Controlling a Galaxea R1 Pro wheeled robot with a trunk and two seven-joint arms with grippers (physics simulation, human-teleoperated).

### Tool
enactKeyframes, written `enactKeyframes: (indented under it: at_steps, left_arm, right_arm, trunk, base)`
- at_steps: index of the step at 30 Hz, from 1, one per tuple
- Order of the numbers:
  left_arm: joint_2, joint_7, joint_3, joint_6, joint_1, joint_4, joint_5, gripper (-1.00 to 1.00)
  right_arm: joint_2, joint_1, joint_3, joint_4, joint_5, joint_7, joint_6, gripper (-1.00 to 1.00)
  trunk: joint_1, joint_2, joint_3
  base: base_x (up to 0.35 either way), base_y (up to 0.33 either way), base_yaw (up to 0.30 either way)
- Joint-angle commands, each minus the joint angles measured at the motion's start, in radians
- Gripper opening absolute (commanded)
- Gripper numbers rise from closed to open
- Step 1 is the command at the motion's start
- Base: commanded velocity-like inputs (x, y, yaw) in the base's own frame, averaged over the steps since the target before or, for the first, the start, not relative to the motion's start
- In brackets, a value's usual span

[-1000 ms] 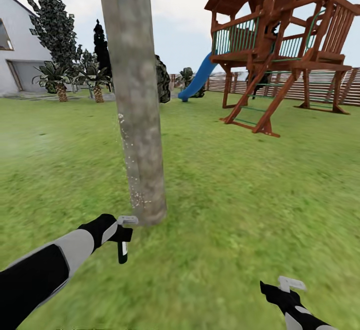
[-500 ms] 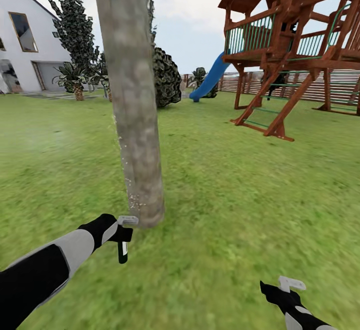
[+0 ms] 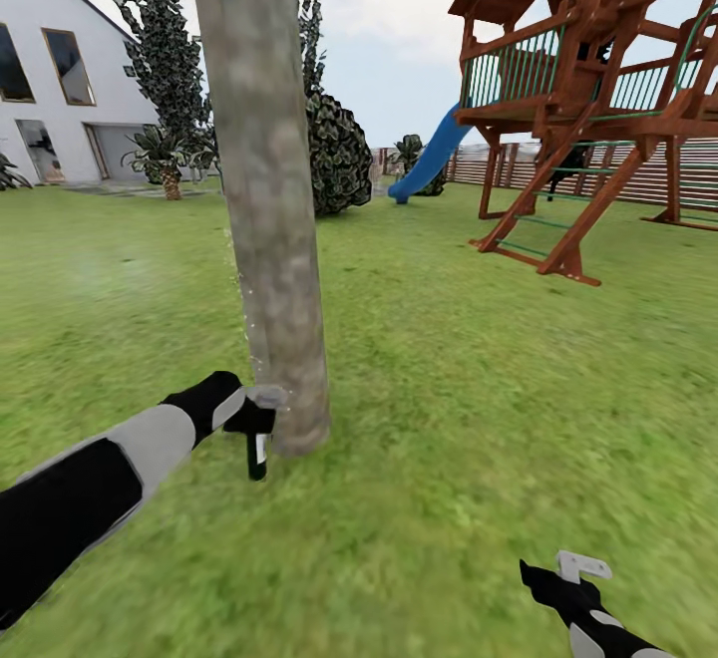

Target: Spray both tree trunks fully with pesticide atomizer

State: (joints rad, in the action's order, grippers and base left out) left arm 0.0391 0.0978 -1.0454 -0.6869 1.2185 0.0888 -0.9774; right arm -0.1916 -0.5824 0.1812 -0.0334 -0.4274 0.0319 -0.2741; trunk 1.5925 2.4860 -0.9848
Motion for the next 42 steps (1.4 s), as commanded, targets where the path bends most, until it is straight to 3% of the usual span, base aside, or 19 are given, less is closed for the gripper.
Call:
enactKeyframes:
  at_steps: [1, 5, 9, 13, 19, 24, 36, 42]
  left_arm:
    - [0.001, 0.006, -0.005, -0.032, 0.026, 0.002, 0.003, -1.00]
    - [0.000, 0.005, -0.005, -0.122, 0.119, 0.006, 0.003, -1.00]
    - [-0.018, 0.005, -0.005, -0.135, 0.170, 0.006, 0.003, -1.00]
    - [-0.032, 0.005, -0.005, -0.202, 0.218, 0.008, 0.005, -1.00]
    - [-0.035, 0.005, -0.005, -0.223, 0.319, 0.008, 0.005, -1.00]
    - [-0.034, 0.004, -0.007, -0.294, 0.414, 0.008, 0.007, -1.00]
    - [-0.031, 0.003, -0.010, -0.299, 0.593, 0.001, 0.008, -1.00]
    - [-0.024, 0.003, -0.014, -0.301, 0.628, -0.046, 0.009, -1.00]
  right_arm:
    - [0.000, -0.001, 0.007, 0.001, -0.010, 0.003, -0.004, 1.00]
    - [0.000, -0.001, 0.007, 0.001, -0.011, 0.003, -0.004, 1.00]
    - [0.000, -0.001, 0.007, 0.001, -0.010, 0.003, -0.004, 1.00]
    - [0.000, -0.001, 0.007, 0.001, -0.011, 0.003, -0.004, 1.00]
    - [0.000, -0.001, 0.007, 0.001, -0.010, 0.003, -0.004, 1.00]
    - [0.000, -0.001, 0.007, 0.001, -0.010, 0.003, -0.004, 1.00]
    - [0.000, -0.001, 0.007, 0.001, -0.010, 0.003, -0.004, 1.00]
    - [0.000, -0.001, 0.007, 0.001, -0.010, 0.003, -0.004, 1.00]
  trunk:
    - [0.000, 0.000, -0.001]
    - [0.000, 0.000, -0.001]
    - [0.000, 0.000, -0.001]
    - [0.000, 0.000, -0.001]
    - [0.000, 0.000, -0.001]
    - [0.000, 0.000, -0.001]
    - [0.000, 0.000, -0.001]
    - [0.000, 0.000, -0.001]
  base:
    - [0.000, 0.000, 0.000]
    - [0.000, 0.000, 0.000]
    - [0.000, 0.000, 0.000]
    - [0.000, 0.000, 0.000]
    - [0.000, 0.000, 0.000]
    - [0.000, 0.000, 0.000]
    - [0.000, 0.000, 0.000]
    - [0.000, 0.000, 0.000]
